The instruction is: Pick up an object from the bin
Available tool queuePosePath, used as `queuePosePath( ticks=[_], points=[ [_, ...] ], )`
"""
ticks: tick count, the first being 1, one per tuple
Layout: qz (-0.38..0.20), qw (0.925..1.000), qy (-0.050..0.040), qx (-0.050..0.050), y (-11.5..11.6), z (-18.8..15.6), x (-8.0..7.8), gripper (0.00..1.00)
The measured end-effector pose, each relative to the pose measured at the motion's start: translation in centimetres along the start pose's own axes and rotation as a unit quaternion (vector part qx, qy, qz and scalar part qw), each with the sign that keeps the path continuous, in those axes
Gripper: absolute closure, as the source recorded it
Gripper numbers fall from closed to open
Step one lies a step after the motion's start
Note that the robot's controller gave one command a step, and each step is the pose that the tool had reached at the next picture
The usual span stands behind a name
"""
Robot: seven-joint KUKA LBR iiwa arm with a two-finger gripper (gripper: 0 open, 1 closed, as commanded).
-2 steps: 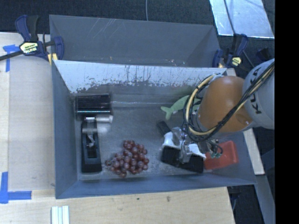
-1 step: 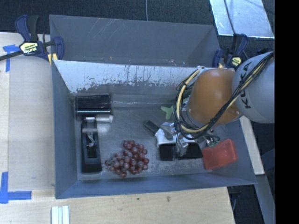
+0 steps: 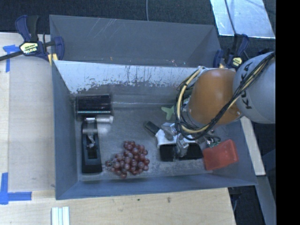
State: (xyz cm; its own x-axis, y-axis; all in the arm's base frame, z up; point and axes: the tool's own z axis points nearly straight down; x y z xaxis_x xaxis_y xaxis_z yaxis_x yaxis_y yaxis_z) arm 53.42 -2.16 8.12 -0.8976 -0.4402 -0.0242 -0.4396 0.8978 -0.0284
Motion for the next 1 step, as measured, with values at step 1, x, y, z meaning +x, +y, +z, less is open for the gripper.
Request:
queuePosePath(
  ticks=[1],
  points=[
    [0.000,1.0000,-0.0001,0.000,0.01,0.00,-0.01,1.00]
  ],
)
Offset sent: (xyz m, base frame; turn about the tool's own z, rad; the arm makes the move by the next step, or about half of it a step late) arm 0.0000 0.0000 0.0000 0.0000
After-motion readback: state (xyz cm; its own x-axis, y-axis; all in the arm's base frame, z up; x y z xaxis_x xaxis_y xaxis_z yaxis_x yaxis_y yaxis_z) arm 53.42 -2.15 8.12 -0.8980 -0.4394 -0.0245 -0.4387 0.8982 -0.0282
